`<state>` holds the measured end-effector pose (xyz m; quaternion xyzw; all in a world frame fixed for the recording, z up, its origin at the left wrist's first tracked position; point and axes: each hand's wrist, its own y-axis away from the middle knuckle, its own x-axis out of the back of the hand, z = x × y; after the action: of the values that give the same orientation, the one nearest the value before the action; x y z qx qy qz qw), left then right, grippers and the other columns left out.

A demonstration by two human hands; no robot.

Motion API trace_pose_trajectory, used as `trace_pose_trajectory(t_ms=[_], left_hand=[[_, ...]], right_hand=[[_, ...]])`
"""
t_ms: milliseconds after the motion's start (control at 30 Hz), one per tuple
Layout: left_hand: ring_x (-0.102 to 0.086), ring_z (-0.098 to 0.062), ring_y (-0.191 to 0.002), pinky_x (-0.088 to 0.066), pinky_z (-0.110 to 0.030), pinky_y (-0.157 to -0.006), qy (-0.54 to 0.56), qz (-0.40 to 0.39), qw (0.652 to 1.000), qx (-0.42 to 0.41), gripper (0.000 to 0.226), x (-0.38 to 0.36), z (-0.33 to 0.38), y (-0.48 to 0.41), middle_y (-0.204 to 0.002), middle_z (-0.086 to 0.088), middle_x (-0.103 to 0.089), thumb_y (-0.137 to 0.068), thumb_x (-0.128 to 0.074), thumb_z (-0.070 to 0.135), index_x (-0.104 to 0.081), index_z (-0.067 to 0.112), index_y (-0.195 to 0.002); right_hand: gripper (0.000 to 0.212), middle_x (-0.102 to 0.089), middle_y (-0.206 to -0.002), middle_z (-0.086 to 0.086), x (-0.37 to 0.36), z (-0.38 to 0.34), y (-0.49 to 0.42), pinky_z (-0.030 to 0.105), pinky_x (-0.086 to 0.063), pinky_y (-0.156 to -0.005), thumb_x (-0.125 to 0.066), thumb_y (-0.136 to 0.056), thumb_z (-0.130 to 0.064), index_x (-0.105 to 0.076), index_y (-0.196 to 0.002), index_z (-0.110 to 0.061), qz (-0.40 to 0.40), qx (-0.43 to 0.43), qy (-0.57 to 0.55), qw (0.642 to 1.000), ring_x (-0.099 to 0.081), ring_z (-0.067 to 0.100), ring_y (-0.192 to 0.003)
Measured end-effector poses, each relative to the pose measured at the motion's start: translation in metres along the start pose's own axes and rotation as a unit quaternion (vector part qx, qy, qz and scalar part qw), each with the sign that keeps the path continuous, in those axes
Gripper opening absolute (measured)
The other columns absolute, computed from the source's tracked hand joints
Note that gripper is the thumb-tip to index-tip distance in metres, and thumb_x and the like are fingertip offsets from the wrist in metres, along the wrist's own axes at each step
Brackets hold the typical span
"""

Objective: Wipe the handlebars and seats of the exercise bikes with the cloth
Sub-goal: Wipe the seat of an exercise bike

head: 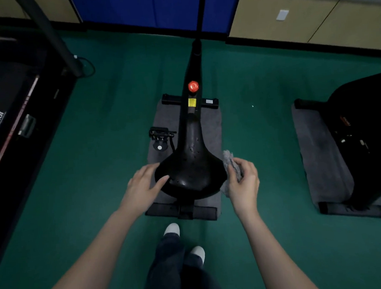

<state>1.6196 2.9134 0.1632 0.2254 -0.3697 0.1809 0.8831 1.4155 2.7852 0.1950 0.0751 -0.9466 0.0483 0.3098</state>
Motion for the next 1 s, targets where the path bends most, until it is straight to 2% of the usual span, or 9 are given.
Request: trace_pose_trajectory(t_ms=[233,367,467,567,667,733,800,967,1000], left_hand=[[-0.036,-0.016,-0.134,-0.027,-0.035,-0.113,0.050,-0.006,0.999,-0.004,0.053,-0.005,0.000,-0.036,-0.142,0.002,-0.045,-0.095,-0.046,0.044,-0.044,0.017,-0.140],[-0.039,-0.016,-0.133,-0.029,-0.038,-0.113,0.077,-0.029,0.996,-0.017,0.049,-0.007,0.006,-0.058,-0.140,0.002,-0.048,-0.096,-0.047,0.043,-0.046,0.019,-0.139],[-0.041,-0.016,-0.132,-0.030,-0.040,-0.113,0.100,-0.055,0.993,-0.016,0.046,-0.010,0.005,-0.061,-0.138,0.003,-0.050,-0.097,-0.046,0.040,-0.049,0.021,-0.138],[-0.044,-0.014,-0.129,-0.032,-0.038,-0.112,0.151,-0.048,0.987,-0.012,0.041,-0.011,0.003,-0.057,-0.134,0.004,-0.053,-0.097,-0.047,0.034,-0.053,0.019,-0.135],[-0.046,-0.013,-0.128,-0.034,-0.039,-0.112,0.176,-0.040,0.984,-0.007,0.039,-0.009,0.001,-0.052,-0.133,0.005,-0.054,-0.097,-0.048,0.031,-0.055,0.018,-0.133],[-0.046,-0.012,-0.128,-0.033,-0.039,-0.112,0.189,-0.042,0.981,-0.009,0.039,-0.008,0.002,-0.051,-0.133,0.005,-0.054,-0.097,-0.048,0.030,-0.055,0.018,-0.133],[-0.044,-0.009,-0.130,-0.031,-0.036,-0.114,0.194,-0.053,0.980,-0.013,0.042,-0.007,0.002,-0.048,-0.137,0.005,-0.052,-0.096,-0.047,0.032,-0.052,0.018,-0.135],[-0.030,-0.003,-0.138,-0.023,-0.028,-0.116,0.190,-0.071,0.979,-0.017,0.065,-0.008,0.001,-0.038,-0.146,0.015,-0.036,-0.085,-0.044,0.051,-0.040,0.023,-0.143],[-0.028,-0.001,-0.139,-0.023,-0.028,-0.116,0.192,-0.074,0.979,-0.017,0.069,-0.009,-0.001,-0.036,-0.147,0.017,-0.032,-0.083,-0.046,0.055,-0.037,0.025,-0.145]], right_hand=[[0.019,-0.063,-0.104,0.008,-0.037,0.000,-0.015,0.009,-0.029,-0.087,-0.061,-0.088,0.000,-0.068,-0.106,-0.003,-0.013,-0.001,0.041,0.999,-0.051,0.020,-0.100],[0.019,-0.063,-0.102,0.008,-0.046,-0.002,-0.016,0.005,-0.027,-0.082,-0.060,-0.088,0.000,-0.068,-0.105,-0.003,0.003,-0.025,0.064,0.998,-0.047,0.017,-0.096],[0.018,-0.063,-0.098,0.004,-0.043,0.000,-0.001,0.000,-0.029,-0.085,-0.063,-0.086,0.004,-0.069,-0.100,-0.004,0.000,0.016,0.069,0.997,-0.052,0.019,-0.094],[0.017,-0.063,-0.098,0.001,-0.038,0.007,0.000,0.005,-0.033,-0.089,-0.065,-0.085,0.004,-0.069,-0.099,-0.004,-0.013,0.032,0.062,0.997,-0.054,0.018,-0.094],[0.014,-0.062,-0.096,0.000,-0.040,0.014,-0.022,0.016,-0.039,-0.088,-0.063,-0.088,-0.001,-0.070,-0.099,-0.003,-0.006,-0.041,0.044,0.998,-0.057,0.023,-0.097],[0.015,-0.062,-0.098,0.003,-0.042,0.018,-0.035,0.028,-0.044,-0.092,-0.061,-0.089,-0.005,-0.069,-0.102,-0.001,-0.002,-0.107,0.022,0.994,-0.059,0.025,-0.101],[0.015,-0.064,-0.101,0.005,-0.042,0.020,-0.034,0.034,-0.047,-0.094,-0.061,-0.090,-0.007,-0.069,-0.102,-0.003,0.008,-0.151,-0.010,0.988,-0.060,0.022,-0.101],[0.014,-0.063,-0.099,-0.003,-0.038,0.023,-0.008,0.024,-0.047,-0.091,-0.063,-0.089,-0.006,-0.067,-0.098,-0.016,0.040,-0.159,-0.065,0.984,-0.060,0.003,-0.094],[0.013,-0.065,-0.101,-0.001,-0.038,0.025,-0.013,0.025,-0.048,-0.092,-0.062,-0.089,-0.006,-0.067,-0.099,-0.014,0.033,-0.171,-0.074,0.982,-0.061,0.004,-0.095]])
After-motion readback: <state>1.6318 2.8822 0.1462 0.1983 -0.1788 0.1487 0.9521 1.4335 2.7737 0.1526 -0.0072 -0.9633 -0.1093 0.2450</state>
